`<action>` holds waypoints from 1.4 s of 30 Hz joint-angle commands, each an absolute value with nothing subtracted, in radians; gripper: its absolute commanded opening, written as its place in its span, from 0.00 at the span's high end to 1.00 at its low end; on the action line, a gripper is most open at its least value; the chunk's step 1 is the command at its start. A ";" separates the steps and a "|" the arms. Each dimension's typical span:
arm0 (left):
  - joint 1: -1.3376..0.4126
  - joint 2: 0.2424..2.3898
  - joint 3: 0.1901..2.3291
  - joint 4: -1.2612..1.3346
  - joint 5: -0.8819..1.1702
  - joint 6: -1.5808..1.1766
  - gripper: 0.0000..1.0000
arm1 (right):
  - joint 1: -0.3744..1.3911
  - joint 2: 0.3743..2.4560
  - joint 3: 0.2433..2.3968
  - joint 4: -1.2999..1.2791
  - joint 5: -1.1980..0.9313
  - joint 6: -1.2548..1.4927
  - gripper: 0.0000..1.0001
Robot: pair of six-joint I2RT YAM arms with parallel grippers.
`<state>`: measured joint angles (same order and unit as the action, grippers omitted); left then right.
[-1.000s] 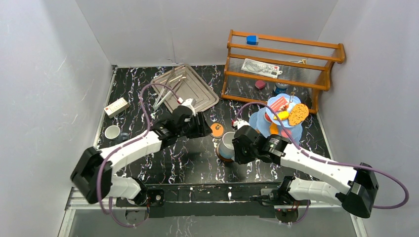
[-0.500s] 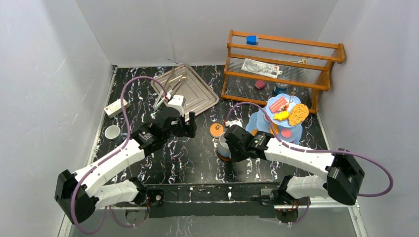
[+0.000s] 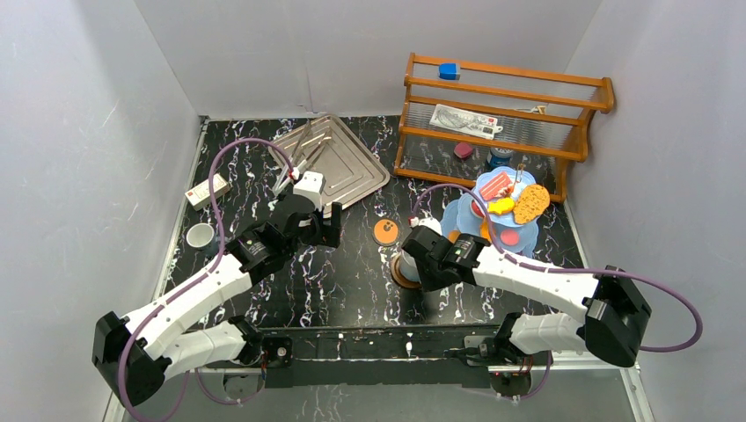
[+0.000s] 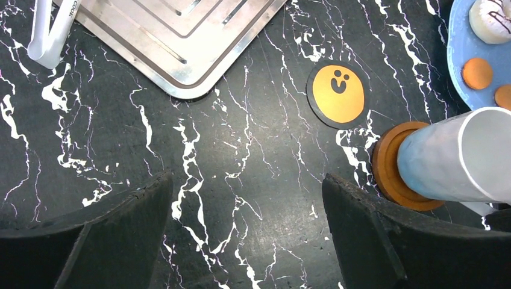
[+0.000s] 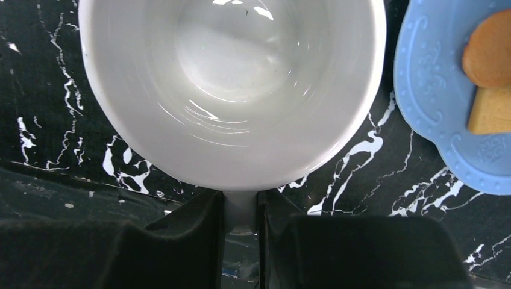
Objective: Serve the afternoon tea
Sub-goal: Place the cup on the coaster.
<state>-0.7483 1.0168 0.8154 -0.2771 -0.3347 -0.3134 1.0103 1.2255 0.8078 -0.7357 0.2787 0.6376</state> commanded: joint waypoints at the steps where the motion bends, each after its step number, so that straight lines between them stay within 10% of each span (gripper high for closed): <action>1: -0.743 0.984 0.808 -0.277 -0.369 -0.299 0.09 | 1.009 1.215 0.803 -0.876 0.344 0.694 1.00; 19: -0.744 0.971 0.802 -0.279 -0.364 -0.302 0.09 | 1.010 1.199 0.827 -0.829 0.273 0.697 0.99; 42: -0.743 0.989 0.799 -0.286 -0.358 -0.292 0.05 | 1.014 1.189 0.891 -0.880 0.253 0.728 0.58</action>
